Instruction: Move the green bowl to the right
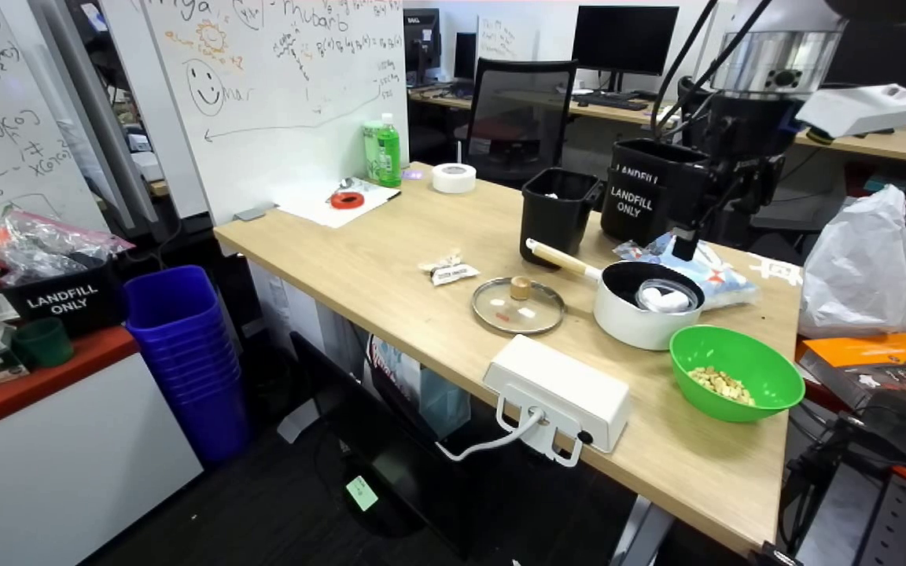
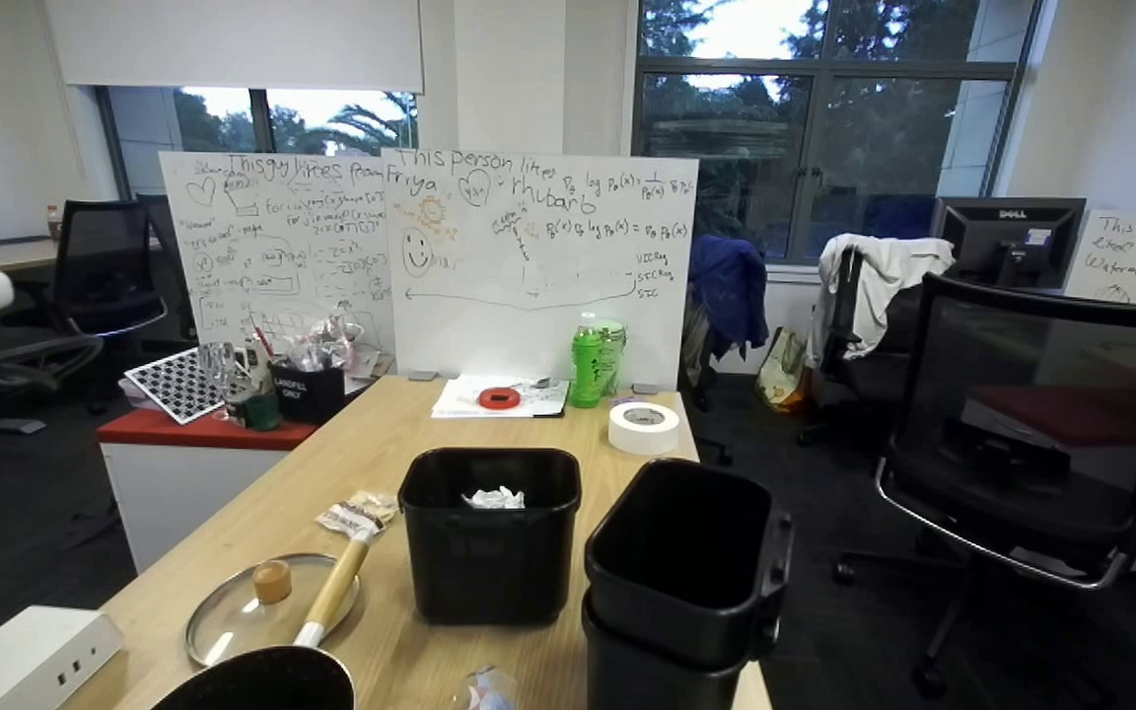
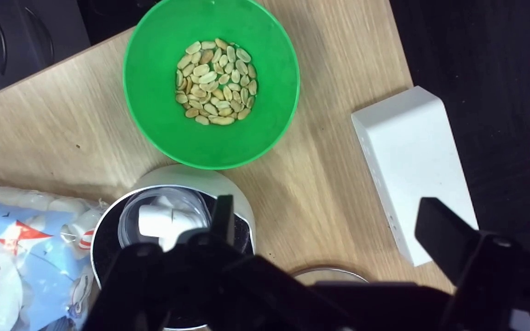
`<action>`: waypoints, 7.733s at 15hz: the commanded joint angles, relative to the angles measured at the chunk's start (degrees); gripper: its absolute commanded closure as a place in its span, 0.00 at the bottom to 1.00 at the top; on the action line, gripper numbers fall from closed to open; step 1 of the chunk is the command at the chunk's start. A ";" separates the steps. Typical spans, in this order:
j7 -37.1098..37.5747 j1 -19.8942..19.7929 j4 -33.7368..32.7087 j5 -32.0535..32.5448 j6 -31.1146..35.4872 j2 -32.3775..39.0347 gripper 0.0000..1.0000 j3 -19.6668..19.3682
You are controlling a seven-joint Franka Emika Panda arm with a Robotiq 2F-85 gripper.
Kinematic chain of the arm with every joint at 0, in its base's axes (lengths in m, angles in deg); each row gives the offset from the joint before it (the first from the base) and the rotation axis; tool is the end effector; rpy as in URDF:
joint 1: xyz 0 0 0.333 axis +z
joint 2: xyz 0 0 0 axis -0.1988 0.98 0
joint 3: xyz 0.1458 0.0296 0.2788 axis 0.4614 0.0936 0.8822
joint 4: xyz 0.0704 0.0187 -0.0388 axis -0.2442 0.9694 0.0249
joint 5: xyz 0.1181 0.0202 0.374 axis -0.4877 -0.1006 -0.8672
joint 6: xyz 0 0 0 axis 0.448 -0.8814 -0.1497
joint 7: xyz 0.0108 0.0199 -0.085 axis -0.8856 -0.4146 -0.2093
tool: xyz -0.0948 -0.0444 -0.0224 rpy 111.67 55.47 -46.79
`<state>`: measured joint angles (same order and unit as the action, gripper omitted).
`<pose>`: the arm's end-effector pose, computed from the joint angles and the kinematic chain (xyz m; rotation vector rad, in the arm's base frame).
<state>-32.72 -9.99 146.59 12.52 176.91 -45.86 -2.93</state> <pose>0.4099 0.0124 0.3608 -3.1085 0.2295 0.0787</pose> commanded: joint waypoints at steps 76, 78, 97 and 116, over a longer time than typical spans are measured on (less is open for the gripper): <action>38.89 4.03 -10.11 8.96 -6.43 30.81 0.99 -2.35; 37.50 2.66 -9.84 6.22 -6.78 28.05 0.99 -2.41; 40.10 -1.81 -11.28 -0.87 -12.19 21.40 0.99 -3.98; 56.95 -5.04 -12.16 -7.73 -2.40 21.53 0.95 -6.75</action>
<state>24.21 -14.53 134.51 4.74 174.61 -24.33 -10.16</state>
